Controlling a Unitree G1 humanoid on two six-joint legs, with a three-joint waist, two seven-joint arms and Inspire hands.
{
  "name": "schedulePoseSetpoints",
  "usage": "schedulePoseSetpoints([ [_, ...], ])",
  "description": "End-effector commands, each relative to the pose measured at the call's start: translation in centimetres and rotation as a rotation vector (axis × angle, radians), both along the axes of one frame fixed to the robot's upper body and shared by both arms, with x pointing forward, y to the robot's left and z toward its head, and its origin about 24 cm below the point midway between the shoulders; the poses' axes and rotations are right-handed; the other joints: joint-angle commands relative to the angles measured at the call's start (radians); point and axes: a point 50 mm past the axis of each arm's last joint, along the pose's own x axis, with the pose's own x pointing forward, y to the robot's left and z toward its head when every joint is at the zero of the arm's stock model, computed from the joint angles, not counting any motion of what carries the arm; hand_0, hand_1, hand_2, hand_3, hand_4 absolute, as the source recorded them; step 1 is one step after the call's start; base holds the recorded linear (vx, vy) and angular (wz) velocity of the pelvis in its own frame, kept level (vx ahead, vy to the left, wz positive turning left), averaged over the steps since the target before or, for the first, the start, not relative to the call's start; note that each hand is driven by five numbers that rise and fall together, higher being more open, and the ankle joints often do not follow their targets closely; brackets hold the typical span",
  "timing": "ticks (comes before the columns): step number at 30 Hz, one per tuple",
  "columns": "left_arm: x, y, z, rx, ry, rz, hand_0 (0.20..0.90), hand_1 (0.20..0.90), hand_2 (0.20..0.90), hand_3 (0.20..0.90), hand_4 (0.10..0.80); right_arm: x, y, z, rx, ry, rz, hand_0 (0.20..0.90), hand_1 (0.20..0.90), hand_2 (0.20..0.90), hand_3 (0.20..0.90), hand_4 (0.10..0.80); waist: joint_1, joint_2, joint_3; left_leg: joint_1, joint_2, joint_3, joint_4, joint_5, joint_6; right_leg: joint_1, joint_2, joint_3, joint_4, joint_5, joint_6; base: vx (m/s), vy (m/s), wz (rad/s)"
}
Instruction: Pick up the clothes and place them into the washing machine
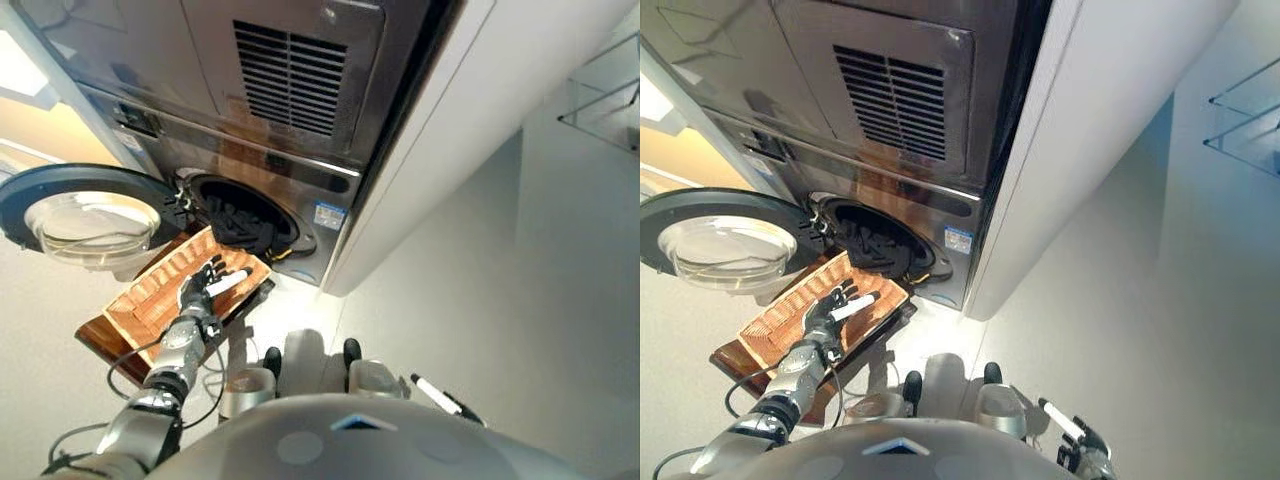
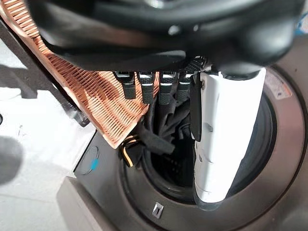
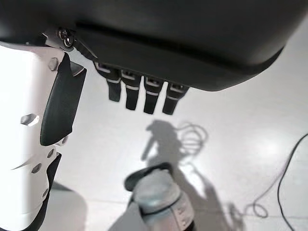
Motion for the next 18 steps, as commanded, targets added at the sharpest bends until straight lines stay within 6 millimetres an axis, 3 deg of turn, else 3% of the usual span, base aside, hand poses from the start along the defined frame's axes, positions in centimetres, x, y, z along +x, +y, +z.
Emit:
schedulePoseSetpoints([
  [1,4.2,0.1,2.7,0.0,-0.198,0.015,0.9,0.9,0.9,0.9,0.8,-0.6,-3.6,1.3,-0.12,-0.002,-0.023,0.9,0.9,0.9,0.9,0.8,-0.007,-0.001,-0.057,-0.072,0.024,0.009,0.014,-0.011,-0.047,-0.01,0.007,-0.005,0.043,-0.064,0.021,0.07,-0.003,-0.04],
  [5,3.6,0.3,2.3,0.003,-0.173,0.023,0.9,0.9,0.9,0.9,0.8,-1.4,-4.2,1.6,-0.138,0.024,-0.03,0.9,0.9,0.9,0.9,0.8,-0.021,0.004,-0.073,-0.056,0.026,0.014,-0.002,-0.015,-0.048,0.01,0.006,-0.008,0.026,-0.068,0.02,0.044,-0.001,0.07],
  [6,3.0,0.1,1.9,-0.003,-0.156,0.015,0.9,0.9,0.9,0.9,0.8,-0.1,-5.2,2.0,-0.217,0.003,-0.003,0.9,0.9,0.9,0.9,0.8,-0.015,0.004,-0.075,-0.055,0.025,0.006,-0.003,-0.014,-0.046,0.016,0.004,-0.014,0.023,-0.068,0.019,0.036,0.004,0.01],
  [7,2.7,-0.1,1.8,0.013,-0.142,-0.006,0.9,0.9,0.9,0.9,0.8,1.8,-5.0,2.0,-0.192,-0.074,0.025,0.9,0.9,0.9,0.9,0.8,-0.009,0.006,-0.077,-0.059,0.023,0.0,-0.005,-0.01,-0.044,0.016,0.003,-0.015,0.02,-0.069,0.018,0.0,0.0,0.0],
  [9,2.4,-0.1,1.1,0.018,-0.095,0.011,0.9,0.9,0.9,0.9,0.8,2.7,-3.5,1.4,-0.131,-0.095,0.035,0.9,0.9,0.9,0.9,0.8,-0.006,0.008,-0.088,-0.057,0.021,0.004,-0.007,-0.013,-0.044,0.019,0.0,-0.014,0.016,-0.072,0.021,0.031,0.014,-0.03],
  [11,2.5,-0.3,1.1,0.002,-0.095,0.026,0.9,0.9,0.9,0.9,0.8,2.4,-2.3,0.9,-0.102,-0.079,0.039,0.9,0.9,0.9,0.9,0.8,-0.013,0.009,-0.094,-0.053,0.022,0.011,-0.007,-0.018,-0.044,0.019,0.001,-0.005,0.016,-0.073,0.021,0.037,0.021,0.01],
  [18,2.2,0.4,1.0,-0.025,-0.089,0.099,0.9,0.9,0.9,0.9,0.8,1.4,-2.0,0.7,-0.093,-0.039,0.059,0.9,0.9,0.9,0.9,0.8,-0.027,-0.01,-0.093,-0.049,0.032,0.017,-0.007,-0.029,-0.045,0.012,0.012,-0.004,0.038,-0.088,0.016,0.038,0.015,-0.01],
])
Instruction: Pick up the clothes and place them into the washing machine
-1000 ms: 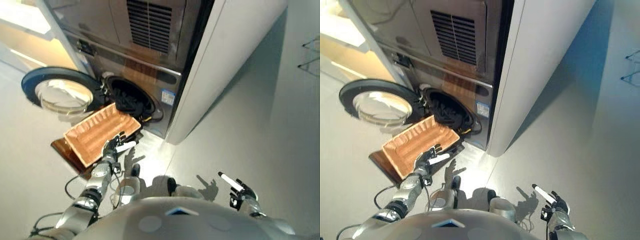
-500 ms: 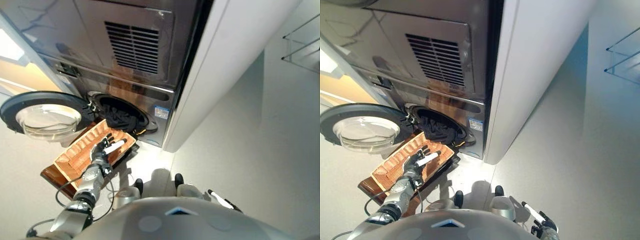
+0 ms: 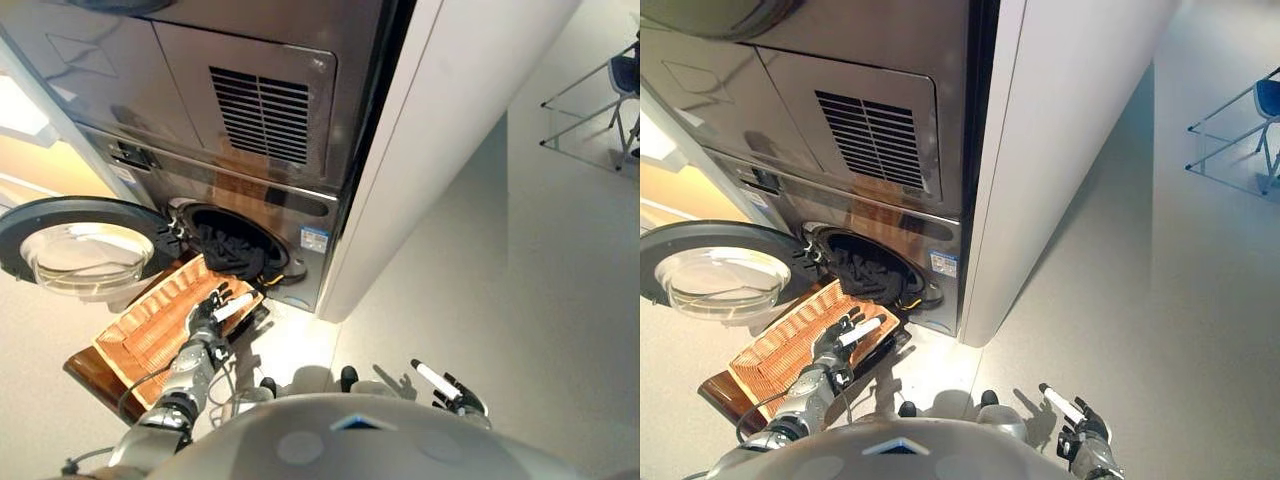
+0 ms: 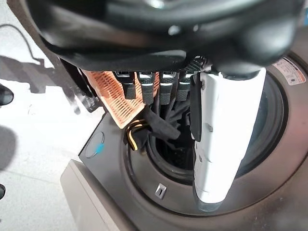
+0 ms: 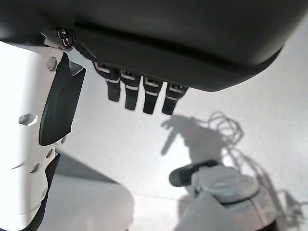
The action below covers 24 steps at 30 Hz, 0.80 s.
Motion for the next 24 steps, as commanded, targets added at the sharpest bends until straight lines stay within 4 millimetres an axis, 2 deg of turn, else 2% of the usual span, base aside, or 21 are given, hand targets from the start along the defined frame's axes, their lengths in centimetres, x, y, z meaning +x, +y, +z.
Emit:
schedulePoseSetpoints([
  [1,4.5,1.4,2.5,0.024,-0.179,0.051,0.9,0.9,0.9,0.9,0.8,-1.1,-2.4,0.7,-0.08,0.037,0.004,0.9,0.9,0.9,0.9,0.8,-0.003,-0.004,-0.007,-0.063,-0.003,0.015,-0.002,-0.003,-0.019,-0.026,-0.02,0.016,0.079,-0.09,0.053,0.064,0.011,-0.01],
  [9,5.3,1.9,3.2,-0.13,-0.262,0.282,0.9,0.9,0.9,0.9,0.8,-0.5,-2.1,0.6,-0.082,0.042,0.035,0.9,0.9,0.9,0.9,0.8,0.003,-0.043,-0.01,-0.059,0.007,0.009,0.007,-0.015,-0.024,-0.008,-0.008,-0.004,0.058,-0.098,0.044,0.048,-0.003,0.01],
  [13,5.2,2.3,3.2,-0.198,-0.292,0.391,0.9,0.9,0.9,0.9,0.8,-1.0,-1.4,0.4,-0.06,0.058,0.049,0.9,0.9,0.9,0.9,0.8,0.004,-0.064,-0.022,-0.047,0.018,0.01,-0.002,-0.021,-0.029,0.007,-0.004,-0.01,0.042,-0.102,0.044,0.053,-0.016,0.02],
  [15,5.8,2.6,3.7,-0.23,-0.331,0.437,0.9,0.9,0.9,0.9,0.8,-0.9,-1.2,0.3,-0.056,0.057,0.054,0.9,0.9,0.9,0.9,0.8,0.005,-0.076,-0.018,-0.047,0.024,0.009,-0.001,-0.023,-0.032,0.009,0.001,-0.013,0.038,-0.106,0.04,0.005,-0.027,0.01],
  [16,6.2,2.7,4.0,-0.299,-0.375,0.495,0.9,0.9,0.9,0.9,0.8,-0.9,-0.9,0.3,-0.046,0.058,0.062,0.9,0.9,0.9,0.9,0.8,0.004,-0.087,-0.014,-0.048,0.033,0.009,0.0,-0.026,-0.036,0.008,0.007,-0.013,0.035,-0.11,0.037,-0.006,-0.063,0.01],
  [20,6.9,2.7,4.6,-0.336,-0.418,0.524,0.9,0.9,0.9,0.9,0.8,-1.0,-0.8,0.2,-0.038,0.057,0.058,0.9,0.9,0.9,0.9,0.8,0.005,-0.098,-0.006,-0.052,0.038,0.009,0.006,-0.028,-0.039,0.007,0.014,-0.015,0.034,-0.112,0.032,-0.016,-0.035,0.02],
  [22,8.6,3.0,6.0,-0.351,-0.495,0.554,0.9,0.9,0.9,0.9,0.8,-0.6,-0.4,0.1,-0.033,0.041,0.053,0.9,0.9,0.9,0.9,0.8,0.005,-0.116,0.031,-0.089,0.043,0.01,0.057,-0.037,-0.046,-0.016,0.023,-0.019,0.058,-0.123,0.021,-0.18,-0.099,0.07],
  [23,10.1,3.3,7.3,-0.36,-0.561,0.585,0.9,0.9,0.9,0.9,0.8,0.4,-0.5,0.2,-0.044,0.01,0.047,0.9,0.9,0.9,0.9,0.8,0.002,-0.134,0.074,-0.15,0.039,0.005,0.128,-0.051,-0.051,-0.059,0.032,-0.022,0.098,-0.127,0.015,-0.218,-0.09,0.07],
  [24,10.1,3.4,7.4,-0.361,-0.562,0.585,0.9,0.9,0.9,0.9,0.8,0.5,-0.5,0.2,-0.044,0.008,0.047,0.9,0.9,0.9,0.9,0.8,0.0,-0.134,0.073,-0.158,0.038,0.004,0.137,-0.055,-0.051,-0.064,0.031,-0.023,0.102,-0.129,0.015,-0.278,-0.098,0.18],
])
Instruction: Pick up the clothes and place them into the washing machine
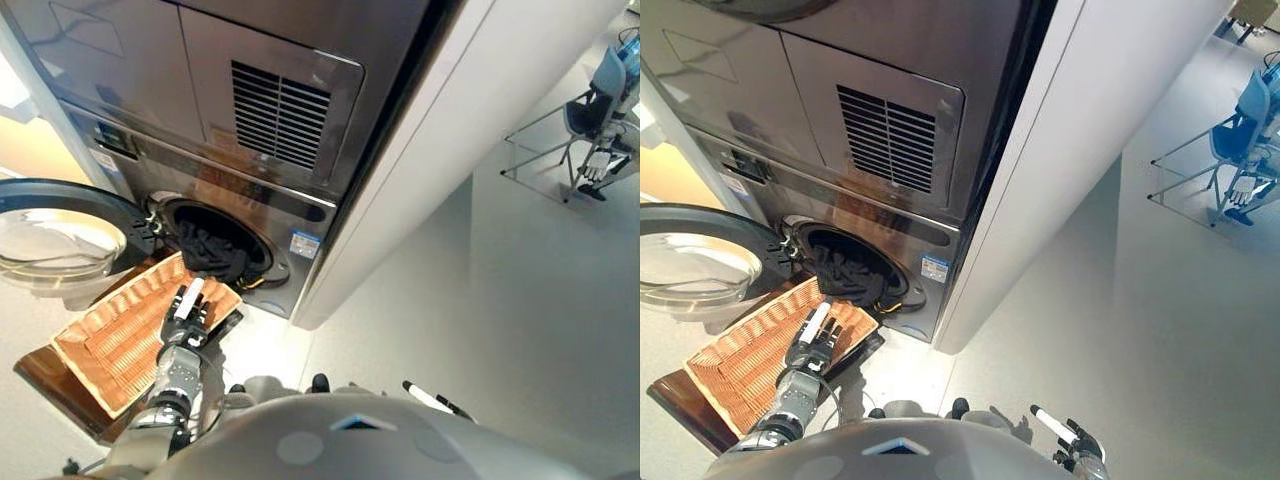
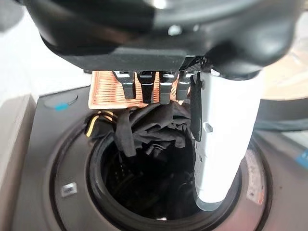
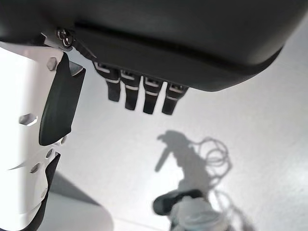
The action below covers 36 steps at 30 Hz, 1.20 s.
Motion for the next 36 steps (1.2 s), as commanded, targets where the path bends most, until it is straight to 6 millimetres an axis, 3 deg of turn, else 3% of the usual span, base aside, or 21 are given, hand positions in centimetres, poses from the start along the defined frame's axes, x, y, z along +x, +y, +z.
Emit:
schedulePoseSetpoints([
  [1,10.0,0.2,7.1,0.04,-0.407,0.051,0.9,0.9,0.9,0.9,0.8,3.5,-2.1,0.7,-0.092,-0.104,-0.011,0.9,0.9,0.9,0.9,0.8,0.0,0.006,0.128,-0.139,0.022,0.026,0.182,-0.08,-0.05,-0.043,0.016,-0.009,0.128,-0.135,0.005,-0.217,-0.057,0.22],
  [4,13.3,0.0,10.0,0.034,-0.515,0.074,0.9,0.9,0.9,0.9,0.8,6.5,-2.8,1.3,-0.122,-0.188,-0.015,0.9,0.9,0.9,0.9,0.8,-0.024,-0.006,0.193,-0.315,0.008,0.006,0.348,-0.117,-0.057,-0.199,0.041,-0.018,0.251,-0.133,0.004,-0.324,-0.043,0.19],
  [13,15.8,1.2,13.2,0.019,-0.618,0.154,0.9,0.9,0.9,0.9,0.8,8.4,-2.7,1.6,-0.118,-0.254,-0.001,0.9,0.9,0.9,0.9,0.8,-0.07,0.003,0.175,-0.496,0.014,0.007,0.512,-0.173,-0.039,-0.401,0.063,-0.012,0.386,-0.148,0.014,-0.077,0.008,-0.1],
  [20,16.6,2.0,14.5,0.054,-0.645,0.155,0.9,0.9,0.9,0.9,0.8,8.8,-2.7,1.6,-0.116,-0.265,-0.005,0.9,0.9,0.9,0.9,0.8,-0.088,0.004,0.156,-0.554,0.019,0.005,0.579,-0.219,-0.028,-0.458,0.077,-0.014,0.423,-0.16,0.017,0.004,0.006,-0.11],
  [36,17.1,4.8,16.8,0.149,-0.66,0.208,0.9,0.9,0.9,0.9,0.8,8.9,-2.9,1.7,-0.135,-0.246,-0.014,0.9,0.9,0.9,0.9,0.8,-0.113,-0.007,0.125,-0.609,0.025,0.033,0.627,-0.251,-0.008,-0.503,0.103,0.02,0.407,-0.131,0.016,-0.016,0.014,-0.09],
])
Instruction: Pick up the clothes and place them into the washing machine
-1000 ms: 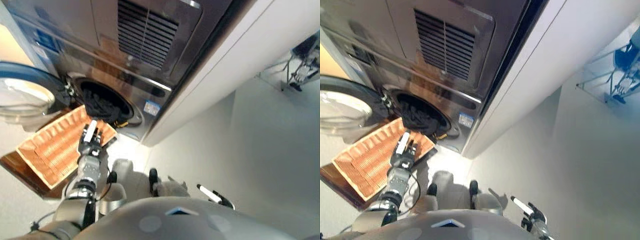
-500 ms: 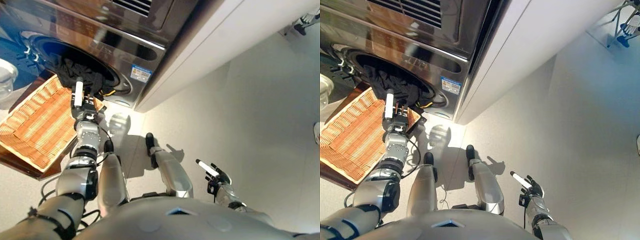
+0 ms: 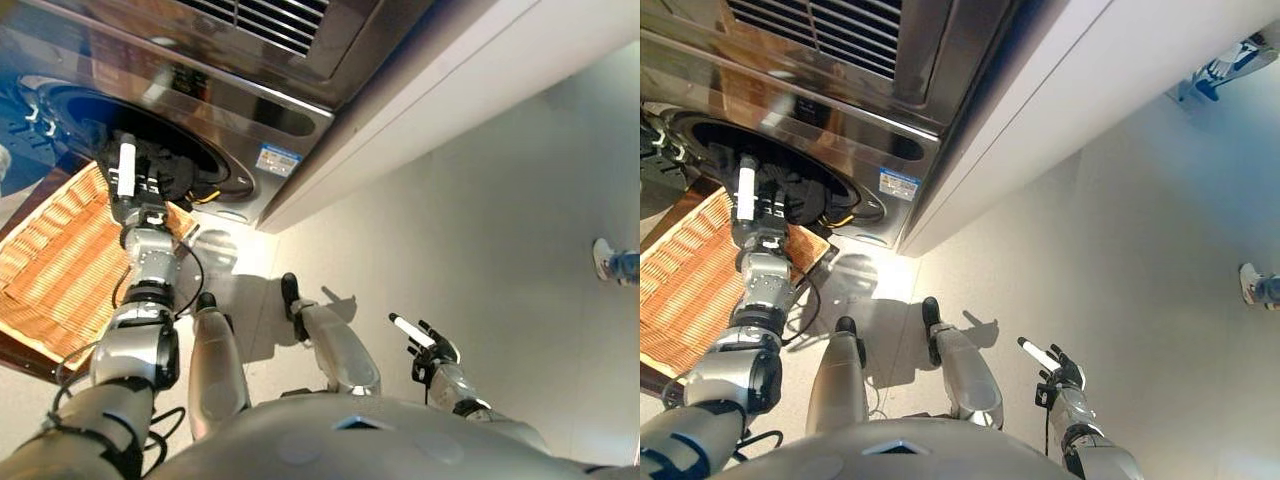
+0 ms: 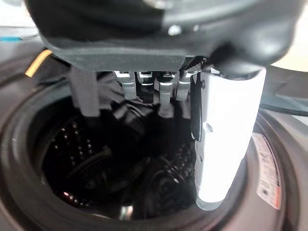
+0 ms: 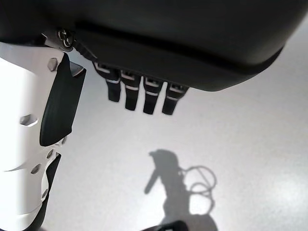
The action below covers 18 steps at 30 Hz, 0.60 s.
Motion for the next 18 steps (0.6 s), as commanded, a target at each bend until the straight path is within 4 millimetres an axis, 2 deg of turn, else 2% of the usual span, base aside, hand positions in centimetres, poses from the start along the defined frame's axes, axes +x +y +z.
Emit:
schedulePoseSetpoints([
  [1,1.5,1.1,3.3,0.104,-0.098,0.029,0.9,0.9,0.9,0.9,0.8,-1.8,-4.0,0.7,-0.132,0.048,-0.06,0.9,0.9,0.9,0.9,0.8,-0.006,0.052,-0.053,-0.034,-0.006,-0.019,-0.028,0.004,-0.018,-0.033,0.042,-0.017,0.042,-0.064,0.006,-0.004,0.003,-0.07],
  [13,2.0,1.9,4.2,0.136,-0.078,0.035,0.9,0.9,0.9,0.9,0.8,-1.4,-4.2,0.8,-0.141,0.038,-0.074,0.9,0.9,0.9,0.9,0.8,-0.015,0.048,-0.057,-0.068,-0.007,-0.02,-0.021,0.009,-0.017,-0.05,0.045,-0.016,0.025,-0.049,0.005,-0.001,0.0,-0.01],
  [18,1.7,1.0,2.9,0.123,-0.046,0.014,0.9,0.9,0.9,0.9,0.8,-1.2,-4.2,0.9,-0.136,0.03,-0.084,0.9,0.9,0.9,0.9,0.8,-0.011,0.053,-0.056,-0.085,-0.013,-0.034,-0.004,0.005,-0.017,-0.064,0.043,-0.024,0.039,-0.056,-0.001,0.003,-0.001,0.01],
])
